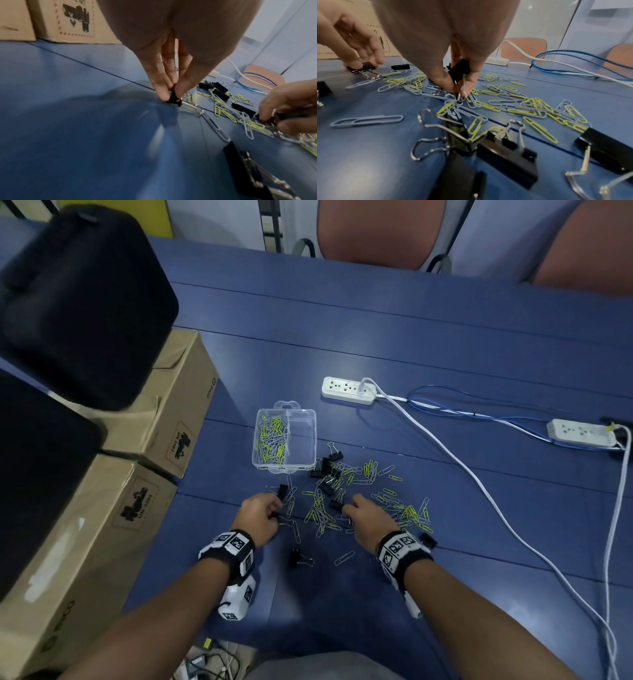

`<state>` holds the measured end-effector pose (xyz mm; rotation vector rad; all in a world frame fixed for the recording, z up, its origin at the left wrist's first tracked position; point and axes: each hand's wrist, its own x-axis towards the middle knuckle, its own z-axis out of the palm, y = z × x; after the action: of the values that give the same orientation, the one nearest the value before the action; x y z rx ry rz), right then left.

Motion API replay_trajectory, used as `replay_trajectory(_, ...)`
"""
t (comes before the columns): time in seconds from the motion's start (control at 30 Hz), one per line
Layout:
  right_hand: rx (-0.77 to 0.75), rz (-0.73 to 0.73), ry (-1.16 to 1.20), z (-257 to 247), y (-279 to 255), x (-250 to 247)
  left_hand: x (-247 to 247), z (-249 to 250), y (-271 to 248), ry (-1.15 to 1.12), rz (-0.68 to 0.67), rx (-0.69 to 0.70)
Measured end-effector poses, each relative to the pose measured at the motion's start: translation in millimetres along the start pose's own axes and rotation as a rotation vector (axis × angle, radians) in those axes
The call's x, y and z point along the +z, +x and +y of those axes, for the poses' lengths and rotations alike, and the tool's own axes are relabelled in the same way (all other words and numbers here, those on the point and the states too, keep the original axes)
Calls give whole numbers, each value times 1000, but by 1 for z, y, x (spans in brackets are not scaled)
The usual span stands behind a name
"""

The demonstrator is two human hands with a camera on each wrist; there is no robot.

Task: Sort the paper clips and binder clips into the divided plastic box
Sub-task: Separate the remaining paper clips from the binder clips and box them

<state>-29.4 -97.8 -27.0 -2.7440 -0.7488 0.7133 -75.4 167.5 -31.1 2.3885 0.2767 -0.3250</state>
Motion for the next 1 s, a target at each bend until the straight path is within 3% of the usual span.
replay_trajectory(0.27,-66,-15,-67,2,-4,-7,-5,2,0,63,-70,-31)
replay_trajectory(0.37,-78,-7,-55,6,-7,-8,-3,8,1,171,-9,29)
replay_trajectory(0.6,-11,262,220,-3,-12,-13,5,18,10,250,-123,59)
replay_trajectory(0.8,-245,-6,290,-100,-4,-2,-5,7,15,95,-76,34)
replay_trajectory(1.0,-226,-89,185,-134,16,12,-10,-1,16,-10,16,-48)
